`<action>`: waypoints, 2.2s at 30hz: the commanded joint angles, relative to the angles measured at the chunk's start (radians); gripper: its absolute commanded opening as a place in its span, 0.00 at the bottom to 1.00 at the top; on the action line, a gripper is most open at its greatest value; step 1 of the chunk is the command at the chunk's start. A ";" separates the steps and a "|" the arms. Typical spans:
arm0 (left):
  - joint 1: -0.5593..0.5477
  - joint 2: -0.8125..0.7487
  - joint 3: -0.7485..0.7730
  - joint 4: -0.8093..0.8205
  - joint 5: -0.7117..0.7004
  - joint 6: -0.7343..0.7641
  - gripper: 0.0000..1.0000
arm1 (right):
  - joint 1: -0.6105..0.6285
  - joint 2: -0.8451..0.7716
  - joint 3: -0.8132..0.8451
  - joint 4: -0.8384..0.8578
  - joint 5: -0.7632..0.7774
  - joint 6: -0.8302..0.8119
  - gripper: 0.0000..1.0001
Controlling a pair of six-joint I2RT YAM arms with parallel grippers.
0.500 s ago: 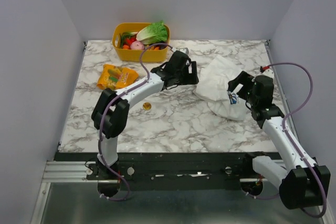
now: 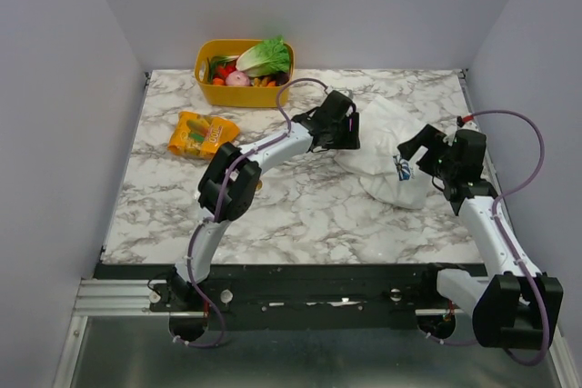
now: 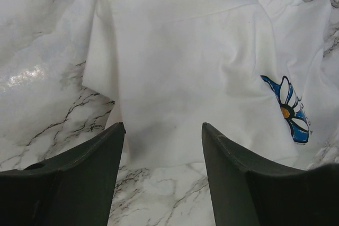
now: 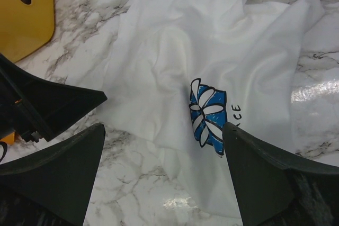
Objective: Pin the brooch onto the clothing
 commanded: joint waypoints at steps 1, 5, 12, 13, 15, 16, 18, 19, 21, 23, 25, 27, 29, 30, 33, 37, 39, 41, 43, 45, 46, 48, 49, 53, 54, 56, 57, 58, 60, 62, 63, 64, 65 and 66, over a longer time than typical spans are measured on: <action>-0.001 0.014 0.009 0.017 0.018 0.001 0.69 | -0.008 -0.005 0.003 -0.022 -0.052 -0.008 1.00; -0.003 0.037 0.033 -0.017 0.007 0.006 0.70 | -0.011 -0.008 0.000 -0.022 -0.056 -0.009 1.00; -0.009 0.052 0.019 0.003 0.066 0.000 0.63 | -0.012 -0.031 -0.003 -0.033 -0.052 -0.017 1.00; -0.012 0.056 0.027 0.003 0.069 0.000 0.58 | -0.012 -0.034 -0.005 -0.032 -0.050 -0.021 1.00; -0.010 0.063 0.030 -0.006 0.089 0.003 0.48 | -0.012 -0.037 -0.003 -0.047 -0.036 -0.034 1.00; -0.010 0.060 0.033 -0.004 0.092 0.006 0.37 | -0.012 -0.039 -0.002 -0.059 -0.009 -0.035 1.00; -0.010 0.043 0.033 -0.006 0.096 0.014 0.24 | -0.012 -0.042 -0.009 -0.076 0.013 -0.041 1.00; -0.012 0.034 0.032 -0.004 0.096 0.027 0.15 | -0.012 -0.042 -0.014 -0.076 0.014 -0.044 1.00; -0.012 0.005 0.033 -0.004 0.104 0.037 0.06 | -0.012 -0.040 -0.020 -0.081 0.010 -0.044 1.00; -0.010 -0.020 0.027 -0.006 0.109 0.053 0.00 | -0.012 -0.036 -0.023 -0.087 0.000 -0.043 1.00; -0.010 -0.071 0.004 0.005 0.110 0.061 0.00 | -0.012 -0.036 -0.025 -0.091 -0.003 -0.043 1.00; -0.010 -0.118 -0.014 0.008 0.080 0.073 0.00 | -0.012 -0.037 -0.026 -0.096 -0.003 -0.047 1.00; -0.009 -0.137 -0.018 -0.020 0.034 0.084 0.07 | -0.012 -0.036 -0.028 -0.101 -0.001 -0.057 1.00; -0.007 -0.147 -0.016 -0.050 0.012 0.089 0.14 | -0.012 -0.031 -0.028 -0.104 -0.001 -0.057 1.00; 0.017 -0.145 -0.030 -0.075 -0.002 0.077 0.54 | -0.012 -0.019 -0.028 -0.108 -0.010 -0.063 1.00; 0.054 -0.112 -0.057 -0.075 0.058 0.052 0.66 | -0.012 0.000 -0.029 -0.107 -0.027 -0.064 1.00; 0.066 -0.088 -0.065 -0.060 0.096 0.050 0.67 | -0.012 0.009 -0.028 -0.108 -0.030 -0.067 1.00; 0.068 -0.068 -0.061 -0.055 0.121 0.050 0.67 | -0.012 0.013 -0.028 -0.108 -0.042 -0.073 1.00; 0.068 -0.039 -0.051 -0.047 0.135 0.047 0.67 | -0.012 0.018 -0.028 -0.110 -0.044 -0.072 1.00; 0.066 -0.017 -0.047 -0.031 0.152 0.035 0.67 | -0.012 0.018 -0.026 -0.110 -0.050 -0.075 1.00; 0.065 -0.013 -0.045 -0.027 0.155 0.032 0.66 | -0.012 0.018 -0.028 -0.110 -0.052 -0.077 1.00; 0.065 0.001 -0.034 -0.024 0.164 0.027 0.65 | -0.012 0.018 -0.028 -0.110 -0.058 -0.081 1.00; 0.062 0.006 -0.030 -0.024 0.168 0.029 0.64 | -0.012 0.020 -0.028 -0.108 -0.059 -0.083 1.00; 0.057 0.015 -0.018 -0.024 0.175 0.034 0.59 | -0.012 0.026 -0.022 -0.108 -0.059 -0.081 1.00; 0.057 0.020 -0.015 -0.020 0.176 0.035 0.58 | -0.012 0.027 -0.022 -0.110 -0.059 -0.083 1.00; 0.054 0.023 -0.014 -0.020 0.178 0.034 0.55 | -0.012 0.027 -0.022 -0.110 -0.061 -0.083 1.00; 0.053 0.024 -0.013 -0.017 0.181 0.034 0.54 | -0.012 0.027 -0.022 -0.110 -0.059 -0.084 1.00; 0.051 0.029 -0.013 -0.015 0.181 0.034 0.53 | -0.012 0.027 -0.020 -0.111 -0.059 -0.086 1.00; 0.040 0.038 -0.010 -0.014 0.198 0.040 0.52 | -0.012 0.026 -0.019 -0.111 -0.052 -0.087 1.00; 0.031 0.052 0.016 -0.033 0.196 0.047 0.52 | -0.012 0.024 -0.019 -0.111 -0.049 -0.087 1.00; 0.022 0.066 0.024 -0.044 0.192 0.050 0.51 | -0.014 0.023 -0.018 -0.111 -0.047 -0.087 1.00; 0.019 0.069 0.028 -0.052 0.187 0.050 0.51 | -0.012 0.023 -0.017 -0.114 -0.046 -0.089 1.00; 0.014 0.072 0.035 -0.053 0.182 0.054 0.50 | -0.012 0.020 -0.015 -0.116 -0.046 -0.089 1.00; 0.007 0.073 0.038 -0.049 0.185 0.057 0.49 | -0.012 0.013 -0.014 -0.122 -0.046 -0.090 1.00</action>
